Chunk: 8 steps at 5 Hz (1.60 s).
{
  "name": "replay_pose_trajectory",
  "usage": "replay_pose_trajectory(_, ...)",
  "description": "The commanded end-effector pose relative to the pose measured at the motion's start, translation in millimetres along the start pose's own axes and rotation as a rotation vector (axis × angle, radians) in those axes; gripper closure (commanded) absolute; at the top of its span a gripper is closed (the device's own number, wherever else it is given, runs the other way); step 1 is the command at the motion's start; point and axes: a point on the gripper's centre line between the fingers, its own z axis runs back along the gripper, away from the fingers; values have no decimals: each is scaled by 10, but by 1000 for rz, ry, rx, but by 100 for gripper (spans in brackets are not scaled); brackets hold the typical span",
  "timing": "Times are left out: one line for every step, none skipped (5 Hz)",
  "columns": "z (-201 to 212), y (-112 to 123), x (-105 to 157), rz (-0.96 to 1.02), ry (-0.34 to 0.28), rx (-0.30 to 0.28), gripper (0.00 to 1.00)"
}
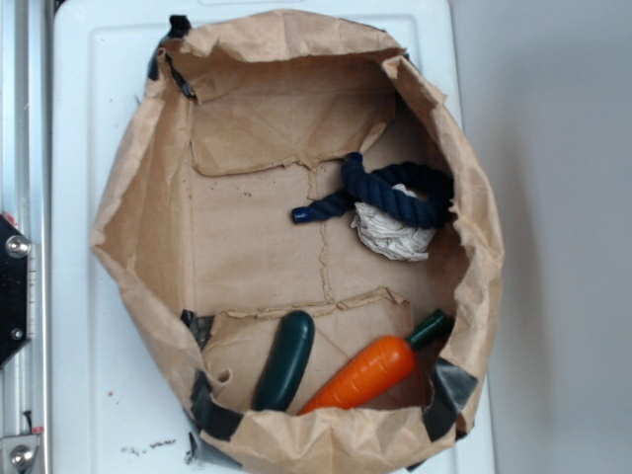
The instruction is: Grab the plastic pickle.
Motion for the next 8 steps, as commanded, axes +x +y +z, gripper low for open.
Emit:
replay_pose_trajectory(0,0,0,0,0,0,0)
replay_pose_trajectory(-147,-93,327,-17,-2,13,0)
replay_pose_trajectory(-263,-93,609,63,-69,-7,0)
replay_pose_trajectory(-363,-13,815,225,-142,-51,0)
replay_pose_trajectory(-485,52,985,404,-273,-155,0)
replay_pose_trajectory(-588,80,1142,609,-343,-138,0)
replay_pose_trajectory(-765,129,1324,707,-343,-117,0)
replay_pose_trajectory(-958,109,1475,727,-347,-54,0)
